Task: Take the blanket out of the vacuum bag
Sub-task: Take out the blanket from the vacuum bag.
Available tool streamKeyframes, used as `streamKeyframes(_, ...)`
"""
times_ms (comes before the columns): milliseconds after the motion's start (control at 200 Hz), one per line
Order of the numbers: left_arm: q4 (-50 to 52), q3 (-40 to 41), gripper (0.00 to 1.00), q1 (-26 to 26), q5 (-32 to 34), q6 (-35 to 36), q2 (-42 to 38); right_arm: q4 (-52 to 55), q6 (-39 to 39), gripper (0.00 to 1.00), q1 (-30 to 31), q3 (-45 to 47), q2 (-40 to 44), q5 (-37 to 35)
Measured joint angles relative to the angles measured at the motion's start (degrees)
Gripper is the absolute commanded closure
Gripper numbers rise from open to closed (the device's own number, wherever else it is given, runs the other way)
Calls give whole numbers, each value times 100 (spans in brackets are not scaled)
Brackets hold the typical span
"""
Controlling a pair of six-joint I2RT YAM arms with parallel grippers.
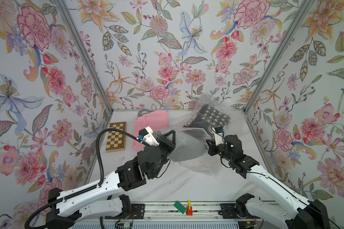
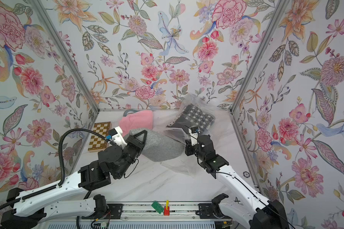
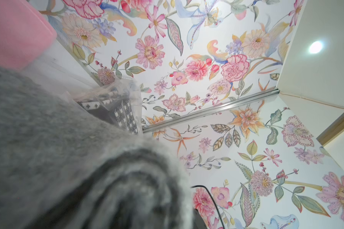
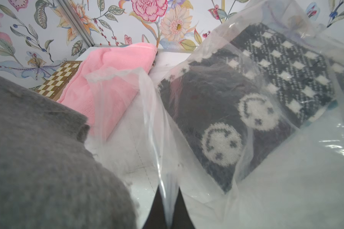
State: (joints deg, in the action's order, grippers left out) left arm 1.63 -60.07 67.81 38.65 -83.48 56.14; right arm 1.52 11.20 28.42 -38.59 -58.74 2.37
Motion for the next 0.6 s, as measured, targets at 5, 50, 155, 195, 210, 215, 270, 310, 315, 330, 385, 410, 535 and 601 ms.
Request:
streamKeyframes(5,22,-11,100,0,26,15,-13,0,2,100,2,2,0,0)
streamKeyframes(50,144,-90,100,2,181,103,-87,9,22,100,24,37,0,-2)
streamKeyframes(155,365,-256,100,0,612,404,-247,28,85,100,81,109,2,-2)
streamKeyframes(195,400,-293,100,-33,737,529,-302,50,107,100,96,125,4,-4)
streamKeyframes(210,415,-306,100,-50,778,588,-323,57,114,100,111,131,11,-7)
streamKeyframes(215,426,-313,100,-61,802,612,-332,59,118,100,114,131,13,-7)
streamKeyframes(270,483,-378,100,-151,922,796,-393,87,146,100,149,155,59,-22)
streamKeyframes(310,485,-420,100,-236,990,922,-420,103,166,100,173,177,116,-24)
streamKeyframes(315,487,-428,100,-256,997,942,-424,103,168,100,179,181,125,-24)
streamKeyframes(330,487,-448,100,-295,1010,984,-431,105,168,100,190,190,149,-26)
streamKeyframes(385,485,-516,100,-479,1019,1128,-435,127,190,100,227,223,247,-39)
streamKeyframes(410,487,-546,100,-579,1010,1180,-433,129,201,100,238,238,295,-42)
streamKeyframes(535,505,-695,100,-1215,767,1351,-332,157,256,100,269,299,431,-66)
streamKeyframes(601,522,-785,100,-1563,564,1414,-223,177,275,100,269,304,450,-87)
